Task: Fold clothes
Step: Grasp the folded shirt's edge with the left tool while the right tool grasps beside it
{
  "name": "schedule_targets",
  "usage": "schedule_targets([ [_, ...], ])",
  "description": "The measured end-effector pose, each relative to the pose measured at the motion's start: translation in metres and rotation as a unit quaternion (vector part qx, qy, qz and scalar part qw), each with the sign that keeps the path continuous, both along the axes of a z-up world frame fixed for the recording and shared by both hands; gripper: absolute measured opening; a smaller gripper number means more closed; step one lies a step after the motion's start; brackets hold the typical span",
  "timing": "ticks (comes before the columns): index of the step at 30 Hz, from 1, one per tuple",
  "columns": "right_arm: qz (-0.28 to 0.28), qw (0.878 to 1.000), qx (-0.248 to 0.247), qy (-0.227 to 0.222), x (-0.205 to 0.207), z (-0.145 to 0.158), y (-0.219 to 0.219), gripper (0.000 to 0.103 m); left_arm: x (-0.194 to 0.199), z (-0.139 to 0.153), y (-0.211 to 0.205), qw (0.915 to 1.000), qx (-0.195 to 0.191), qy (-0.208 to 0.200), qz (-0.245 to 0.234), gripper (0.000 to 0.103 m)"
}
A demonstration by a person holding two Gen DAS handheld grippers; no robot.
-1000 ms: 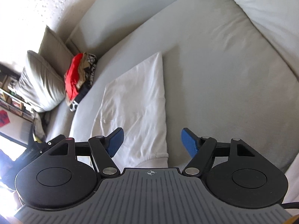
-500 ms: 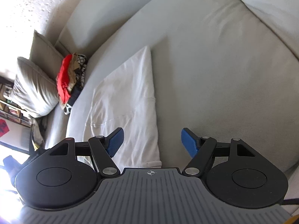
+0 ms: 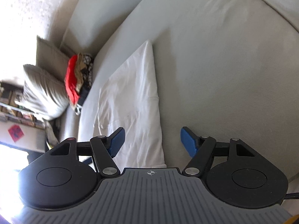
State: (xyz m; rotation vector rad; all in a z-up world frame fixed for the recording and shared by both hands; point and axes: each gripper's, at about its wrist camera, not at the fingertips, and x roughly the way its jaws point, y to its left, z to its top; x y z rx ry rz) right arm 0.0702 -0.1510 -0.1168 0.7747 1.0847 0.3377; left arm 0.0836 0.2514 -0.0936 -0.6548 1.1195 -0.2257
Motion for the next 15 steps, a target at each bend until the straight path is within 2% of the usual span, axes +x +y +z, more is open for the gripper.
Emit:
schedule_targets([
  [3,0.004,1.0,-0.01,-0.001,0.005,-0.001,0.003,0.066,0.009,0.0,-0.002,0.9999,0.007,0.007,-0.008,0.082],
  [6,0.001,1.0,0.01,0.004,0.019,-0.009,0.006,0.064,0.021,-0.003,-0.004,1.0,0.007,-0.004,-0.006,0.082],
  [7,0.003,1.0,0.016,0.005,0.025,-0.013,0.007,0.063,0.027,-0.006,-0.005,0.9999,0.002,-0.005,-0.012,0.082],
  [9,0.003,1.0,0.026,0.009,0.037,-0.019,0.007,0.051,0.039,-0.013,-0.006,0.9995,-0.018,-0.001,-0.024,0.078],
  [11,0.0,0.999,0.048,0.016,0.046,-0.026,0.004,0.048,0.05,-0.019,-0.005,0.9985,-0.041,0.005,-0.035,0.077],
  [15,-0.005,0.996,0.087,0.027,0.064,-0.037,0.001,0.048,0.065,-0.028,-0.003,0.9958,-0.077,0.016,-0.047,0.076],
])
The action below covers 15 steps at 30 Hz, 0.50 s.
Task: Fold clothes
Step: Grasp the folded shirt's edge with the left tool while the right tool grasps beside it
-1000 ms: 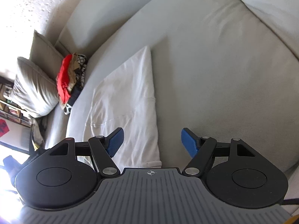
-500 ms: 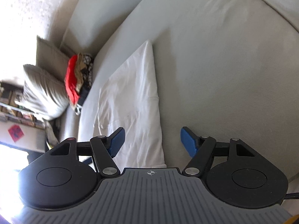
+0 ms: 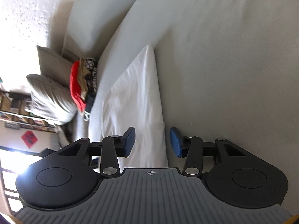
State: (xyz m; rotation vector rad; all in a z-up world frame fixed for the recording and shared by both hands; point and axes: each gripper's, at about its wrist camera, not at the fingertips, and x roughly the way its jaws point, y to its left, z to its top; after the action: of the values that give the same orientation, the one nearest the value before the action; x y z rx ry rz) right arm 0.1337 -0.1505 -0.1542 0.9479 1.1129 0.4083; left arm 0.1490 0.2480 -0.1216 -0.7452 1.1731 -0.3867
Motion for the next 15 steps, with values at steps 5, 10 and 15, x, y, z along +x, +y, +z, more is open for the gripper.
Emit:
schedule_targets([
  [5,0.008,1.0,0.009,-0.011,0.03,-0.01,0.014,0.047,0.021,-0.007,-0.01,0.9998,-0.017,0.006,-0.01,0.076],
  [10,0.009,1.0,0.012,-0.017,0.056,-0.024,0.029,0.028,0.031,-0.01,-0.023,0.9998,-0.012,0.003,-0.015,0.061],
  [15,0.008,0.998,-0.052,-0.035,0.054,-0.014,0.044,0.008,0.018,0.009,-0.044,0.9953,0.095,-0.008,0.013,0.019],
])
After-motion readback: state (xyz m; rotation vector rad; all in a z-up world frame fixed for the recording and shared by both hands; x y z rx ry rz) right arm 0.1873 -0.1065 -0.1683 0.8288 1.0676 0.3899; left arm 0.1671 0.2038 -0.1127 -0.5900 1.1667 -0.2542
